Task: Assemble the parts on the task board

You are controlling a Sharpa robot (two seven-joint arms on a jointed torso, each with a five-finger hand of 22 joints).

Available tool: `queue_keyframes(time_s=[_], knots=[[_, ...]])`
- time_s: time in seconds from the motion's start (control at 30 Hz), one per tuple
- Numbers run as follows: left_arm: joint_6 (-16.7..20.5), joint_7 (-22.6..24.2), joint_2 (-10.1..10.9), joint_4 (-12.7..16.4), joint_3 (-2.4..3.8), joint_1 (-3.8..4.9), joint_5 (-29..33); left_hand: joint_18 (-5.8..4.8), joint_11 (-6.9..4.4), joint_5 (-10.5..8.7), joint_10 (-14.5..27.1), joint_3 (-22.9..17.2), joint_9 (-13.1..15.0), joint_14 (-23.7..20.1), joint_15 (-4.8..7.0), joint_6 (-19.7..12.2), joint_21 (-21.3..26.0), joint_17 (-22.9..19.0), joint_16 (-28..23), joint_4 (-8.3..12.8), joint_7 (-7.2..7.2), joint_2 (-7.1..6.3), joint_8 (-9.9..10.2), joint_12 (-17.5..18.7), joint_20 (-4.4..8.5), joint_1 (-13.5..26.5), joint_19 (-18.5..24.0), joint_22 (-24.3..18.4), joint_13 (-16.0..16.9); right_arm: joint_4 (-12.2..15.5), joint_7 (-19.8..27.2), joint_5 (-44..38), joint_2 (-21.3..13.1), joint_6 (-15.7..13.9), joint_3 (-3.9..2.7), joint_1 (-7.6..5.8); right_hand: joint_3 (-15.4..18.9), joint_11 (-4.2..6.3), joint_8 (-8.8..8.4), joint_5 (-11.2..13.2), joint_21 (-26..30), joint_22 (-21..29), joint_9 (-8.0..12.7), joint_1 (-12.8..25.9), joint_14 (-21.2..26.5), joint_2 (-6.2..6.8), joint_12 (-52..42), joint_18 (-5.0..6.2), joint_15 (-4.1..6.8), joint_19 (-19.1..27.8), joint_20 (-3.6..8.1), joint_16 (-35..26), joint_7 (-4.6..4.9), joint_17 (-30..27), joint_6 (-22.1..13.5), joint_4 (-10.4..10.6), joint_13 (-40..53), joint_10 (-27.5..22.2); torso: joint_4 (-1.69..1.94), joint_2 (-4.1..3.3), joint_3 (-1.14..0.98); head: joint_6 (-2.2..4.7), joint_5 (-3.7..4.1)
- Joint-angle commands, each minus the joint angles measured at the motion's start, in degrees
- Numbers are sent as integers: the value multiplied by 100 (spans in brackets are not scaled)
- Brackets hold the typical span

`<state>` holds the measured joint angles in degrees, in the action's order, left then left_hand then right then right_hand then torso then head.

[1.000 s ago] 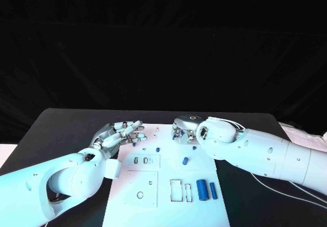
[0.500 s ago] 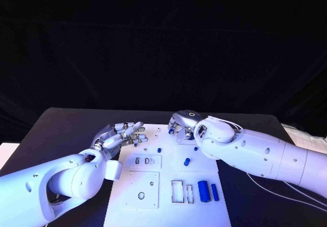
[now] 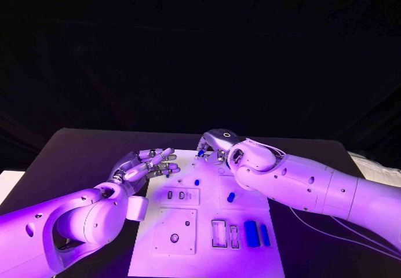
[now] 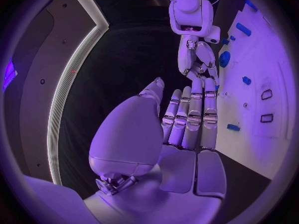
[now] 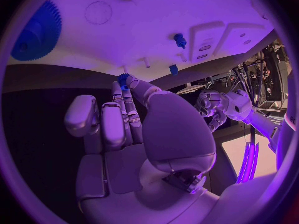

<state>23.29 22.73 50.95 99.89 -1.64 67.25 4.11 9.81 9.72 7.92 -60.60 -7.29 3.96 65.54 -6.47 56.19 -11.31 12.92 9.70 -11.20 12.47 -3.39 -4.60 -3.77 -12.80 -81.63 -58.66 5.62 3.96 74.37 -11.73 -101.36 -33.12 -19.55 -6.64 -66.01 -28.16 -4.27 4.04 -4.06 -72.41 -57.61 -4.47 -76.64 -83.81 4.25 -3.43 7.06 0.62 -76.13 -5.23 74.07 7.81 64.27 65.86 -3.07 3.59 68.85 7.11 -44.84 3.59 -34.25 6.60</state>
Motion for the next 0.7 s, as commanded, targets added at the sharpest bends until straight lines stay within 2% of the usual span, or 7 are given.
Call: queue_keyframes(time_s=[0.03, 0.23, 0.7], knots=[[-121, 40, -5, 17, 5, 13, 12, 56, -6, -28, 39, -1, -6, -9, -6, -8, 27, 9, -36, 44, 33, 68, 33, 10, 11, -4, -38, -5, -9, -52, 29, -83, 66, -28, -2, -2, -34, -23, -17, 5, -24, -6, 7, -28, -256, 48, -12, -105, -16, -5, -5, 22, 35, 4, 5, -12, 4, -15, 39, -25, 11, 5, 9], [-121, 39, -10, 12, 5, 17, 12, 56, -7, -28, 39, -1, -6, -9, -6, -7, 28, 10, -36, 45, 32, 68, 33, 9, 11, -4, -38, -6, -9, -151, -9, -89, 157, 66, -1, -3, -36, -24, -18, 5, -26, -9, 8, -26, -256, 51, -12, -106, -17, -6, -6, 23, 35, 4, 3, -11, 4, -17, 37, -35, 18, -5, 1], [-130, 28, -5, 21, 6, 26, 12, 56, -8, -28, 38, 0, -5, -9, -6, -6, 30, 13, -39, 50, 30, 71, 34, 8, 11, -6, -39, -7, -8, -267, -213, -181, 220, 240, 0, -3, -39, -27, -22, 3, -30, -13, 9, -18, -255, 64, -14, -106, -21, -4, -8, 27, 39, 3, -3, -7, 5, -21, 41, -61, 18, -36, 11]])
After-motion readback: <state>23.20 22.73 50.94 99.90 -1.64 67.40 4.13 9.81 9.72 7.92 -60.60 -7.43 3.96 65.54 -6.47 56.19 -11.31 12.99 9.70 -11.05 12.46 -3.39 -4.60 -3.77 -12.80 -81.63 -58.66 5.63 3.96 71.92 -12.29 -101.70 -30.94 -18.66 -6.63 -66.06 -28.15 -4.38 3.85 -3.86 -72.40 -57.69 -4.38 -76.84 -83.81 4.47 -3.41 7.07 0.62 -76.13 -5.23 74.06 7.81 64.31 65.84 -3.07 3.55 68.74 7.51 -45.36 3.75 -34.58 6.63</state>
